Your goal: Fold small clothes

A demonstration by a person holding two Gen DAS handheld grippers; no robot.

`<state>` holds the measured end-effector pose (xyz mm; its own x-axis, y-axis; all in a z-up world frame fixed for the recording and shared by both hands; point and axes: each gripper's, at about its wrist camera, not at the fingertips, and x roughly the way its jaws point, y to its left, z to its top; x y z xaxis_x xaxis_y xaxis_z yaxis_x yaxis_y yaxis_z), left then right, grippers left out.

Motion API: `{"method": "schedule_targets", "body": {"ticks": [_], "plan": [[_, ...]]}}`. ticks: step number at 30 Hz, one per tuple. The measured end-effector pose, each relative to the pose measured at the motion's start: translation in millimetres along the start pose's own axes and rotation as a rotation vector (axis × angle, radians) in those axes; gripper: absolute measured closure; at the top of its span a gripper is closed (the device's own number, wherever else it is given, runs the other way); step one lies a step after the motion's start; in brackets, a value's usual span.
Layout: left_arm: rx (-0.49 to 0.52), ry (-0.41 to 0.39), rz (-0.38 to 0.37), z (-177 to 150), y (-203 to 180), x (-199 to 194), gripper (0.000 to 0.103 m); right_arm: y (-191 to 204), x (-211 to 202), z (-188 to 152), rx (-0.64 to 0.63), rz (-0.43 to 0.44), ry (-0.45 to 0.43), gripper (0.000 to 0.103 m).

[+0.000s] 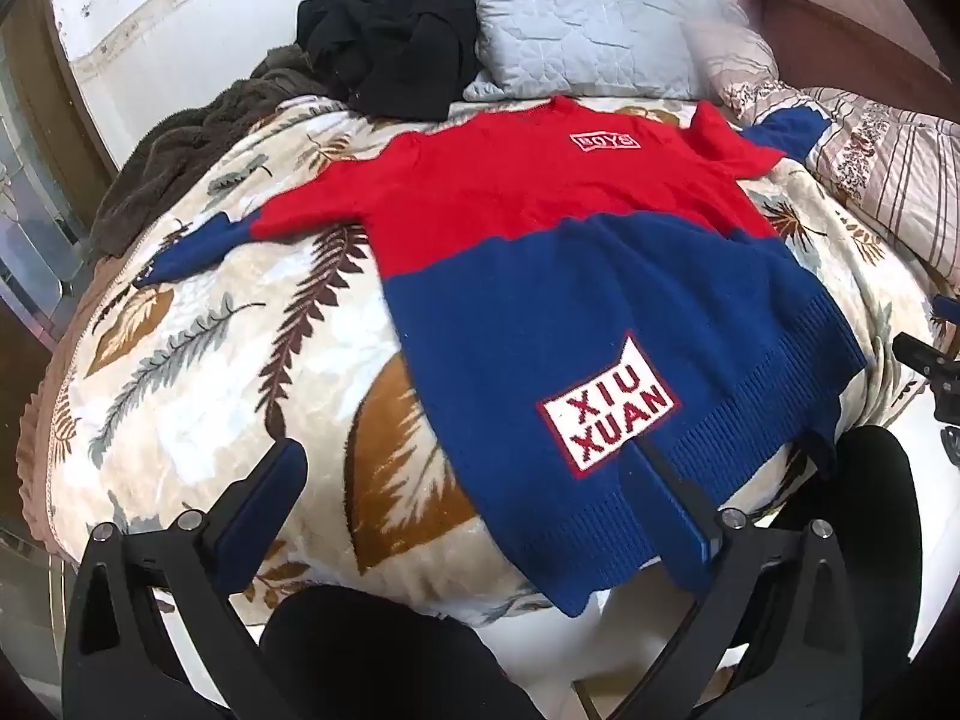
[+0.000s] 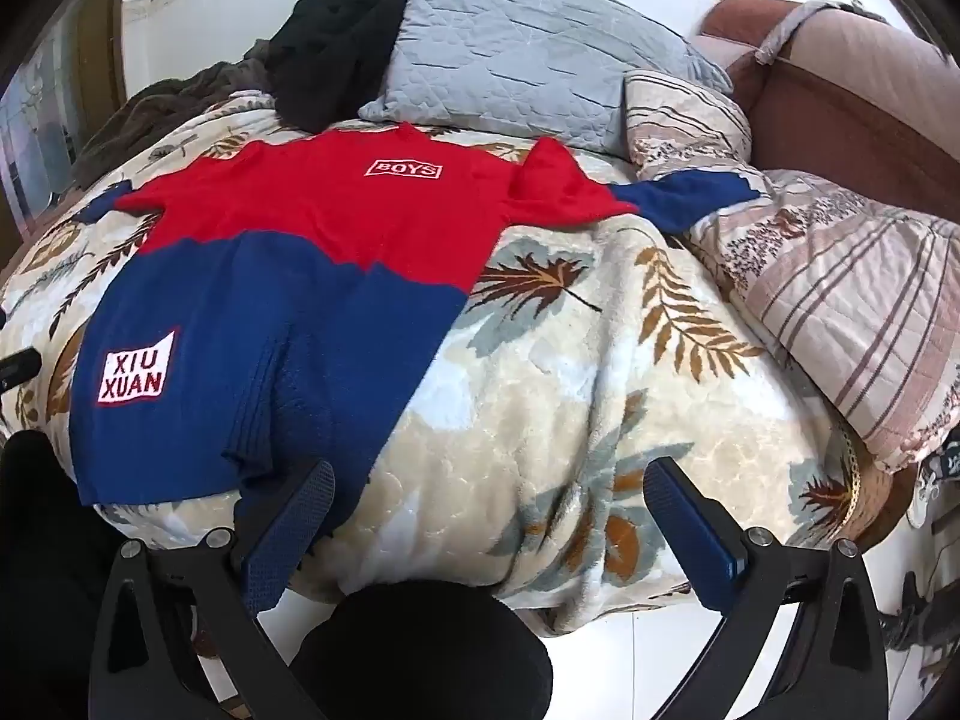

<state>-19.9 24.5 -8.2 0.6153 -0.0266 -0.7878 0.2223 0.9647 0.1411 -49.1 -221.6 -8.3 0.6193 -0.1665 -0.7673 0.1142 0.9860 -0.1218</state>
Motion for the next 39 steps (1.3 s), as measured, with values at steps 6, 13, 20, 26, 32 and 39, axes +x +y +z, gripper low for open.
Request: {"method": "schedule_targets", "body": {"ticks": [6, 13, 20, 26, 32, 39], "plan": [[-0.010, 0.017, -0.020, -1.9, -1.9, 2.8, 0.000, -9.0, 2.6, -3.7, 0.064, 0.008, 0.015, 0.000], [-0.036, 0.024, -0.039, 0.8, 2.8, 7.2, 0.000, -5.0, -1.7, -0.7, 0.039, -0.025, -0.037, 0.000], [-0.031, 0.020, -0.041, 2.5, 2.1, 10.2, 0.000, 7.5, -4.2, 5.5, 0.007, 0.030, -0.023, 0.000], [-0.035, 0.033, -0.054, 2.3, 2.9, 15.3, 0.000, 14.6, -0.6, 8.1, -0.023, 0.027, -0.001, 0.000], [-0.039, 0.042, -0.060, 2.2, 4.8, 20.1, 0.000, 13.4, 1.7, 7.9, -0.004, 0.047, -0.001, 0.000], [-0.040, 0.051, -0.068, 2.2, 5.4, 24.1, 0.000, 13.1, 6.2, 9.8, -0.010, 0.051, -0.001, 0.000]]}}
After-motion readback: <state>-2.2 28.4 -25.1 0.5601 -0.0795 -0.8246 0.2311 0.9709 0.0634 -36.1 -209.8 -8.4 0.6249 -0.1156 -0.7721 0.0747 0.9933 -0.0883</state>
